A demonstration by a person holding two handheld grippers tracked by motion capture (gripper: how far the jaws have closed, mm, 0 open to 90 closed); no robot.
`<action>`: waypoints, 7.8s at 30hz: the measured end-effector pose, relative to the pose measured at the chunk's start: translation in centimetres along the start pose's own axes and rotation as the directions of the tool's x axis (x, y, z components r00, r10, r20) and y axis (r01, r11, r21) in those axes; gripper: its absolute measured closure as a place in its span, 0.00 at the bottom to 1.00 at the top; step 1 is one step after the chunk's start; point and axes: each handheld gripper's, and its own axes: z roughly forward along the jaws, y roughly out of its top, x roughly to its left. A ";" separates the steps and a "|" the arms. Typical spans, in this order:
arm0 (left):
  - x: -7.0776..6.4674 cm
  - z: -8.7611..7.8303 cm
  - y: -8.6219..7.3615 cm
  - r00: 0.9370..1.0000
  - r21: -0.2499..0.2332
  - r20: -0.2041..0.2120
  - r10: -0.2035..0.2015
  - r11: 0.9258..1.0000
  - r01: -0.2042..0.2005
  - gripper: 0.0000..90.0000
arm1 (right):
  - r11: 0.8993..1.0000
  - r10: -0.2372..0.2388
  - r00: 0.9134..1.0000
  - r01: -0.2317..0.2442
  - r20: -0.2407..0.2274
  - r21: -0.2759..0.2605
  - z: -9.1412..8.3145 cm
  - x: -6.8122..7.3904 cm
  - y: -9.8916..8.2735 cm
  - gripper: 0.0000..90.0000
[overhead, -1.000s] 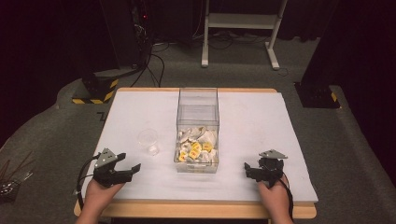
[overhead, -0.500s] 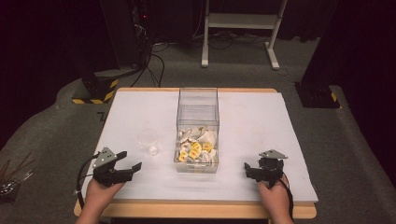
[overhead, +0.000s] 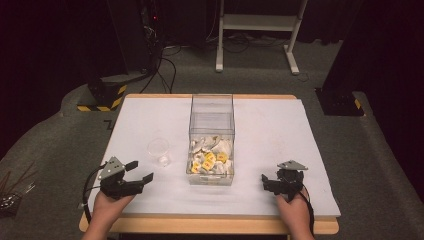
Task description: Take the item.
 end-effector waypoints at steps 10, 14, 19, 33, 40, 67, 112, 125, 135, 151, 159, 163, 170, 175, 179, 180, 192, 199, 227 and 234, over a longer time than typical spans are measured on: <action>-0.7 0.1 0.7 1.000 -0.021 0.020 0.007 1.000 -0.007 0.26 | 1.000 -0.001 1.000 0.001 0.000 0.001 0.0 0.0 0.0 0.10; -0.9 0.3 0.9 0.999 -0.029 0.034 0.004 1.000 -0.003 0.27 | 1.000 -0.001 1.000 0.001 0.000 0.001 0.0 0.0 0.0 0.10; -1.2 0.6 1.2 0.999 -0.031 0.047 0.003 1.000 -0.002 0.27 | 1.000 -0.001 1.000 0.001 0.000 0.001 0.0 0.0 0.0 0.10; -2.7 2.1 2.6 0.994 -0.027 0.096 0.043 0.999 -0.041 0.28 | 1.000 -0.001 1.000 0.001 0.000 0.001 0.0 0.0 0.0 0.10; -3.2 2.9 3.4 0.992 -0.024 0.103 0.069 0.997 -0.067 0.28 | 1.000 -0.002 1.000 0.002 0.000 0.000 0.0 0.0 0.0 0.10; -4.7 5.2 6.0 0.980 -0.024 0.183 0.076 0.997 -0.072 0.30 | 1.000 -0.006 1.000 0.006 0.002 -0.001 0.0 0.0 0.0 0.10; -7.5 10.3 9.3 0.959 0.051 0.260 0.114 0.990 -0.131 0.34 | 1.000 -0.005 1.000 0.005 0.001 -0.001 0.0 0.0 0.0 0.10; -7.5 12.4 9.9 0.957 0.135 0.268 0.109 0.979 -0.150 0.38 | 1.000 -0.005 1.000 0.005 0.001 -0.001 0.0 0.0 0.0 0.10; -7.9 13.8 9.9 0.961 0.216 0.252 0.115 0.961 -0.171 0.47 | 1.000 -0.005 1.000 0.005 0.000 -0.001 0.0 0.0 0.0 0.10; -7.7 14.8 10.4 0.964 0.287 0.240 0.110 0.941 -0.179 0.52 | 1.000 -0.005 1.000 0.005 -0.001 -0.002 0.0 0.0 0.0 0.10; -8.0 14.8 10.8 0.957 0.339 0.249 0.149 0.912 -0.231 0.58 | 1.000 -0.005 1.000 0.005 -0.001 -0.002 -0.1 0.0 0.0 0.10; -8.3 14.6 11.4 0.945 0.341 0.266 0.190 0.899 -0.277 0.61 | 1.000 -0.005 1.000 0.005 -0.001 -0.002 -0.1 0.0 0.0 0.11; -9.1 15.7 11.7 0.928 0.410 0.290 0.233 0.846 -0.340 0.61 | 1.000 -0.005 1.000 0.005 -0.001 -0.002 -0.1 0.0 0.0 0.11; -8.9 16.4 11.9 0.940 0.435 0.257 0.226 0.841 -0.321 0.51 | 1.000 -0.005 1.000 0.005 -0.002 -0.003 -0.1 0.0 0.0 0.11; -9.1 16.7 11.8 0.933 0.449 0.280 0.227 0.828 -0.336 0.52 | 1.000 -0.005 1.000 0.005 -0.003 -0.003 -0.1 0.0 0.0 0.11; -9.2 16.8 11.7 0.930 0.451 0.287 0.228 0.824 -0.341 0.54 | 1.000 -0.005 1.000 0.005 -0.003 -0.003 -0.1 0.0 0.0 0.11; -9.6 16.3 11.3 0.911 0.451 0.323 0.258 0.804 -0.388 0.78 | 1.000 -0.005 1.000 0.005 -0.005 -0.005 -0.1 0.0 0.0 0.11; -9.6 15.7 11.1 0.906 0.426 0.331 0.266 0.814 -0.395 0.92 | 1.000 -0.005 1.000 0.005 -0.005 -0.005 -0.1 0.0 0.0 0.11; -8.0 13.2 9.2 0.927 0.234 0.328 0.183 0.935 -0.267 0.96 | 1.000 -0.006 1.000 0.006 -0.005 -0.006 -0.1 0.0 0.0 0.11; -8.0 12.5 9.1 0.929 0.193 0.319 0.187 0.947 -0.257 0.96 | 1.000 -0.006 1.000 0.006 -0.005 -0.005 -0.1 0.0 0.0 0.11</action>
